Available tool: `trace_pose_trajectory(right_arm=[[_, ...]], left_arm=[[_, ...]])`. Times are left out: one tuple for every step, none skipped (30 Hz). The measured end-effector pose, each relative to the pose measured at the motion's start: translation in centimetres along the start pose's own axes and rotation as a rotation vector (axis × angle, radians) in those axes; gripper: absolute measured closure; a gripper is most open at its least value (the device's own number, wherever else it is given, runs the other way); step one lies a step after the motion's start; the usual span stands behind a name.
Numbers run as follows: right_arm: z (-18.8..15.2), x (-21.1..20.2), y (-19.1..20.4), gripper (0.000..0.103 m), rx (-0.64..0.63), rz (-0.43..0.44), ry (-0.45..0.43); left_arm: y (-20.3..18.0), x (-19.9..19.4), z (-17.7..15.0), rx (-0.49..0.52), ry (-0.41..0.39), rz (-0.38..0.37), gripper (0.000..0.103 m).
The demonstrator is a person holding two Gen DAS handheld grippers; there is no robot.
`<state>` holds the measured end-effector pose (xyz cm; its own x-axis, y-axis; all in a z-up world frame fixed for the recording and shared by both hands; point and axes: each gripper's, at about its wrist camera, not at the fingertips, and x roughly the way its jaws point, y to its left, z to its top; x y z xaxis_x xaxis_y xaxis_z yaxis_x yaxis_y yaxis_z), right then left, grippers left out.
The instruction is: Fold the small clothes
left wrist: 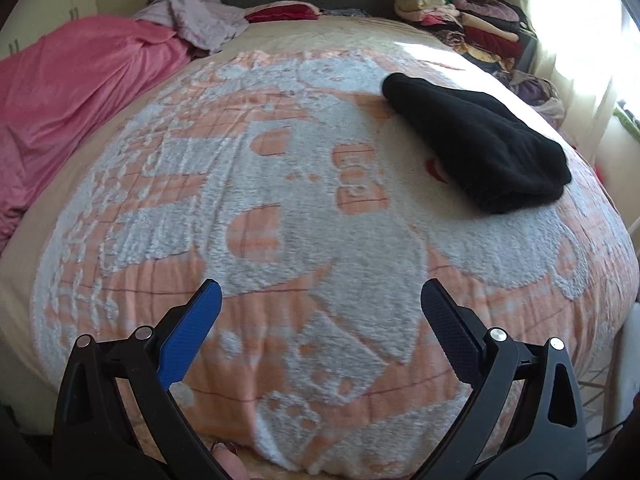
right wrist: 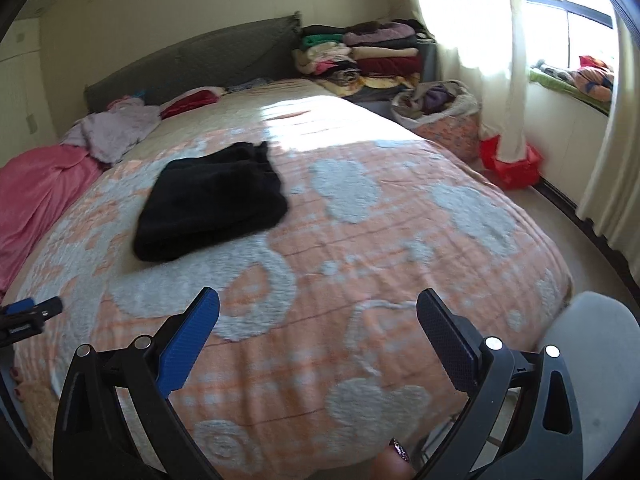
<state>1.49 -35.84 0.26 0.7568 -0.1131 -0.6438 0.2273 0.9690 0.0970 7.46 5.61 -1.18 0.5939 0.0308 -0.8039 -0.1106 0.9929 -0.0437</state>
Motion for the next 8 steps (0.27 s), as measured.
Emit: trace_pose_trajectory(right_arm=[[0.0,0.2,-2.5,0.005,0.046,-0.064,-0.003],[0.0,0.5,-5.3,0.005,0.087,-0.137,-0.01],[-0.1,0.8,-8.2,0.005,0.123,-0.221,-0.015],[-0.2,1.3,-11.8,0.005,0.169,-0.322,-0.002],[-0.4,1.8,-15.2,0.005,0.229,-0.4,0.023],[-0.7,2.3,-18.7,0.005,0.284,-0.465,0.039],[-0.8,2.9,-22.3,0.005,0.312,-0.549,0.057],[-0.9,3.7,-25.4,0.005,0.33,-0.637,0.095]], left_arm=[[2.2,0.4,0.6,-0.042,0.004,0.027,0.01],[4.2,0.8,1.2,-0.073,0.007,0.053,0.009],[7.1,1.4,2.1,-0.113,0.016,0.087,0.009],[10.0,2.0,2.9,-0.145,0.026,0.12,0.009],[12.9,2.7,3.7,-0.174,0.038,0.156,0.009],[16.6,3.6,4.7,-0.209,0.051,0.213,0.009],[20.0,4.4,5.6,-0.238,0.065,0.27,0.009],[23.6,5.1,6.5,-0.275,0.077,0.34,0.009]])
